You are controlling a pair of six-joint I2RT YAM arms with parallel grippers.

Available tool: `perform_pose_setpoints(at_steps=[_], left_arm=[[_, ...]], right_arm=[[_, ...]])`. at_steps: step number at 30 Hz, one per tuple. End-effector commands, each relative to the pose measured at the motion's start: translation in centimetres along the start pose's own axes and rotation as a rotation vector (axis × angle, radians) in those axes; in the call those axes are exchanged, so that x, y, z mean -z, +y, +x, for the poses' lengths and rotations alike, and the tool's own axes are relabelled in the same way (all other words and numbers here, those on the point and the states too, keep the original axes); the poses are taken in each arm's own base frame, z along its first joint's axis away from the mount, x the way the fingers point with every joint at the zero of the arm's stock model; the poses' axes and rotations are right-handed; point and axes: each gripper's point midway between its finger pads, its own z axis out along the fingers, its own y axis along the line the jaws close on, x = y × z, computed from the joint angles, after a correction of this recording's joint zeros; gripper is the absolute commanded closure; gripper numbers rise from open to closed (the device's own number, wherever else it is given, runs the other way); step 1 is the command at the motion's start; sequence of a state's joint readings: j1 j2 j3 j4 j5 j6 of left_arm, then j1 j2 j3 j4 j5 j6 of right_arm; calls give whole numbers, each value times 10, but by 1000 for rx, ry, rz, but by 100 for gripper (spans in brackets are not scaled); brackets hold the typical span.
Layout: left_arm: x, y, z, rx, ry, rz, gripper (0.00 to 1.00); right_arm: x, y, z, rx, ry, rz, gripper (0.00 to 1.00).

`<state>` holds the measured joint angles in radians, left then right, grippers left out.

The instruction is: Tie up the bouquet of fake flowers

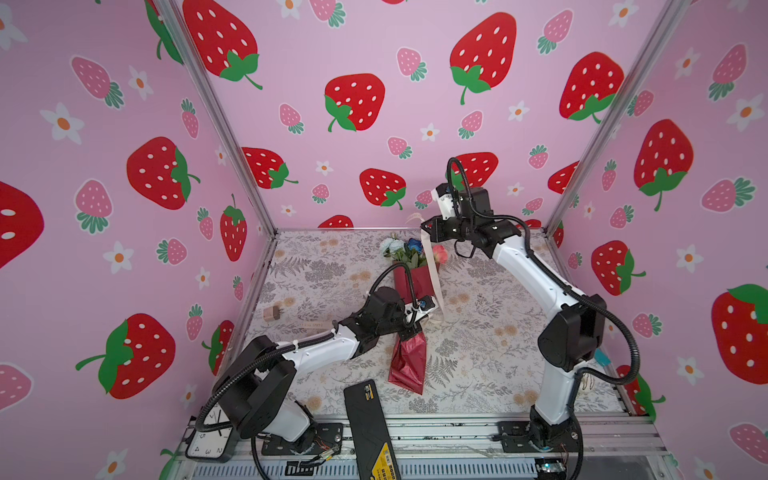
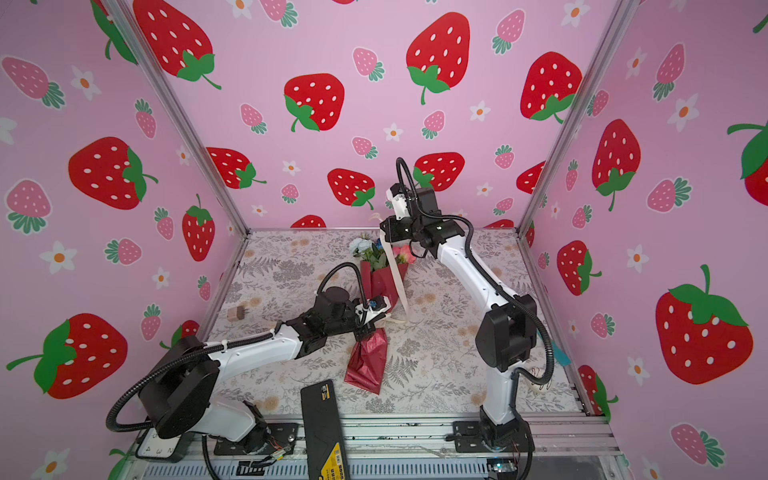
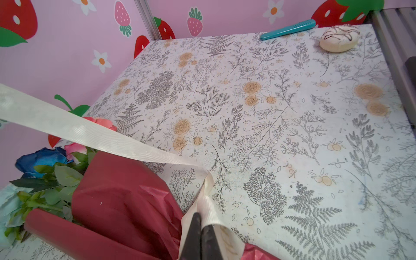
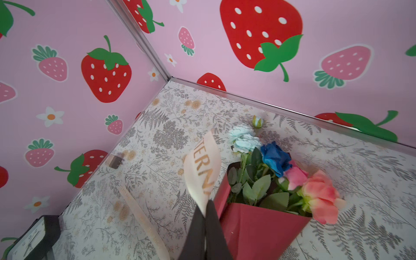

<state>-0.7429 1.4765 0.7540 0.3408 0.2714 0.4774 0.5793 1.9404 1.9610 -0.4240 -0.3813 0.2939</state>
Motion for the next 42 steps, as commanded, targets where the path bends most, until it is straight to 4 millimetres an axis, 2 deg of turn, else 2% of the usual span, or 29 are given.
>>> perform_pose_setpoints(at_steps=[1, 6, 12, 17, 22, 26, 32, 34, 37, 39, 42], left_arm=[[3, 4, -11, -130, -23, -66, 100], [0, 1, -6, -182, 11, -86, 100], [-4, -2, -2, -257, 70, -124, 100], [-11, -11, 3, -302, 107, -127, 100], [-14, -17, 4, -300, 116, -120, 100], [-15, -19, 6, -299, 125, -118, 100], [-13, -21, 10, -279, 129, -119, 100], [-13, -22, 12, -276, 133, -119, 100], [-13, -22, 13, -268, 136, -122, 100], [-13, -22, 13, -261, 130, -125, 100], [-11, -19, 11, -233, 107, -135, 100]], right_arm=[[-10, 30, 6, 31, 51, -79, 100], [-25, 77, 9, 81, 76, -182, 100], [-27, 148, 22, 186, 107, -317, 100], [-29, 196, 44, 263, 150, -397, 100], [-37, 228, 78, 312, 228, -443, 100], [-50, 238, 112, 317, 318, -461, 100], [-67, 239, 161, 295, 459, -484, 99], [-70, 238, 169, 285, 488, -485, 89], [-70, 234, 172, 284, 502, -469, 64], [-69, 230, 167, 293, 491, -436, 61], [-66, 216, 145, 289, 438, -358, 60]])
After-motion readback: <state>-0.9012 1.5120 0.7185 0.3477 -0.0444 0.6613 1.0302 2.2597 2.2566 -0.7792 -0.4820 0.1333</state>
